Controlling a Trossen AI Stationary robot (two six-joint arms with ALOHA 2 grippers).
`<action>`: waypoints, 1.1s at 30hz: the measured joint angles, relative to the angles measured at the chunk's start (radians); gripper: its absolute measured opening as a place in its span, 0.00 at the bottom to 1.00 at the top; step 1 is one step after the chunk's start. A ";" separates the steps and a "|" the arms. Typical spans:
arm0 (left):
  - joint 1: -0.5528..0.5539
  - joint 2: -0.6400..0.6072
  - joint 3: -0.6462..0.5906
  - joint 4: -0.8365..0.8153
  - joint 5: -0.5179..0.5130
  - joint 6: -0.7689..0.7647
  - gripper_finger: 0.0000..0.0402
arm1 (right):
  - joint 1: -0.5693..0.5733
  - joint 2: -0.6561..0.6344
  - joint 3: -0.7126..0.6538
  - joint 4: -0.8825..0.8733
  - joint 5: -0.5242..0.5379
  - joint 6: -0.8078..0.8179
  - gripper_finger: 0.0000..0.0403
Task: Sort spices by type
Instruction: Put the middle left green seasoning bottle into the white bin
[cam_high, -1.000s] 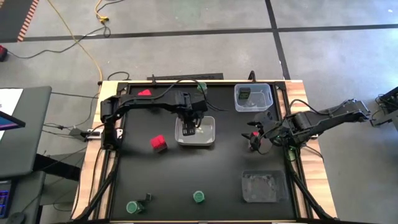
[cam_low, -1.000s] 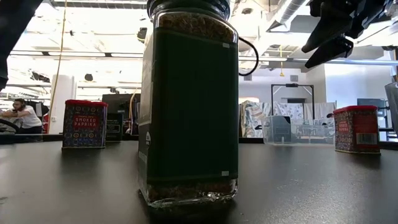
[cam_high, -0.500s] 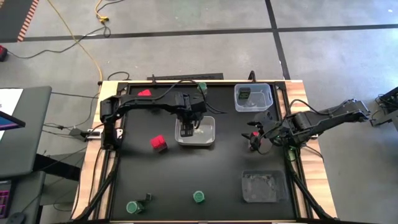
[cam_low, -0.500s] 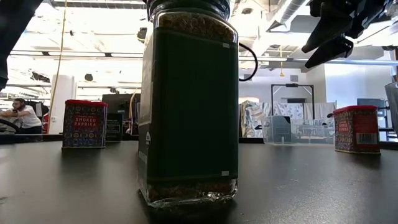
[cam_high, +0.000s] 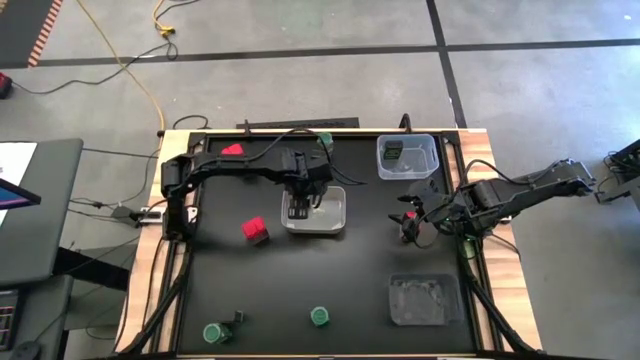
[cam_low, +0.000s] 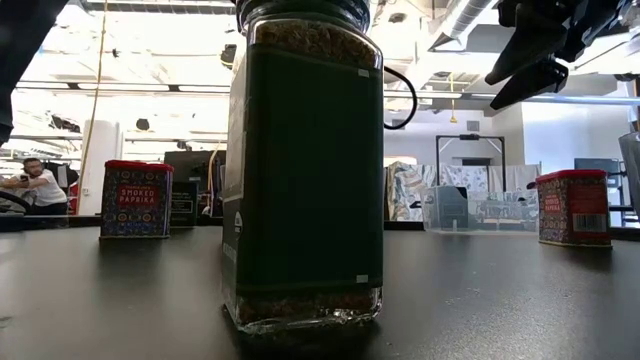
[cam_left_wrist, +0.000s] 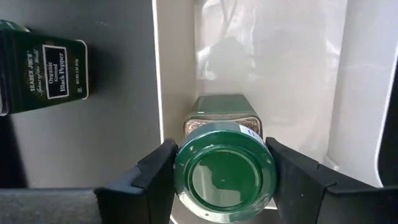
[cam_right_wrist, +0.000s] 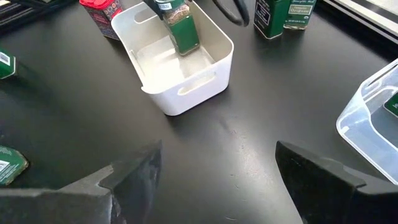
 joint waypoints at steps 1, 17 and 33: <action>-0.001 0.000 0.000 0.001 0.000 0.000 0.51 | 0.000 0.000 0.000 0.000 0.000 0.000 0.85; 0.000 0.000 0.002 0.004 -0.001 0.000 0.58 | 0.000 0.000 0.000 0.000 0.000 0.000 0.85; 0.000 0.000 0.002 0.004 -0.001 0.010 0.59 | 0.000 0.000 0.000 0.000 0.000 0.000 0.85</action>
